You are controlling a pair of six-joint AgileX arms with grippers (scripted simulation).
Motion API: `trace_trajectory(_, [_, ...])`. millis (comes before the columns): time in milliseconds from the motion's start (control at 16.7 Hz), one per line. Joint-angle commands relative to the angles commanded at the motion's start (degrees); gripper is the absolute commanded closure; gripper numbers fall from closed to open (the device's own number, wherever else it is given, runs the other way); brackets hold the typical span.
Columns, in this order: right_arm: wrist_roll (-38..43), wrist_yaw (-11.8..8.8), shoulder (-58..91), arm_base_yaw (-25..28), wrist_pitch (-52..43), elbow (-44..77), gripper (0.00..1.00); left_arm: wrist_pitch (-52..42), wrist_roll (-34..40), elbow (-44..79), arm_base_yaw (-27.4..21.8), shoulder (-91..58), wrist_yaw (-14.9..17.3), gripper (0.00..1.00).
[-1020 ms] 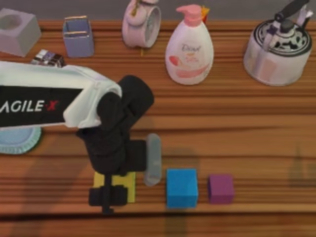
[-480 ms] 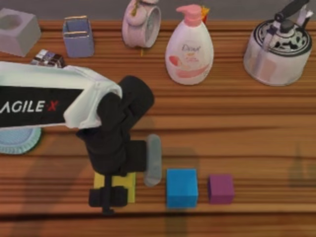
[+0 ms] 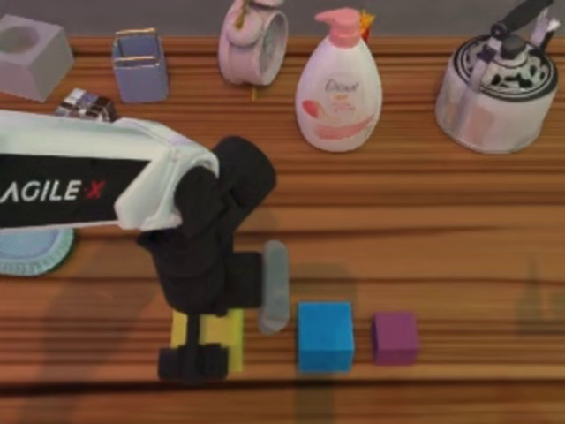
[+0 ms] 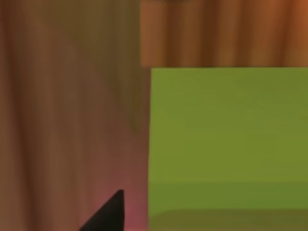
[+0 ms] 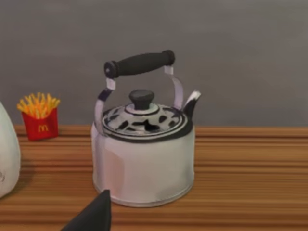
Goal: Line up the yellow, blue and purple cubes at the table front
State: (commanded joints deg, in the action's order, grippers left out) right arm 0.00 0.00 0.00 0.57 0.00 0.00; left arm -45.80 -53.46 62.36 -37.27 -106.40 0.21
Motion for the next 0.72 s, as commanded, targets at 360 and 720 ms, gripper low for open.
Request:
trace_trajectory(360, [0.00,0.00,0.00,0.00,0.00,0.00,0.00,-0.01,0.00,0.01,0.08,0.05,0.00,0.00])
trace_trajectory(720, [0.00,0.00,0.00,0.00,0.00,0.00,0.00,-9.83,0.21,5.87,0.85,3.25,-0.02,0.00])
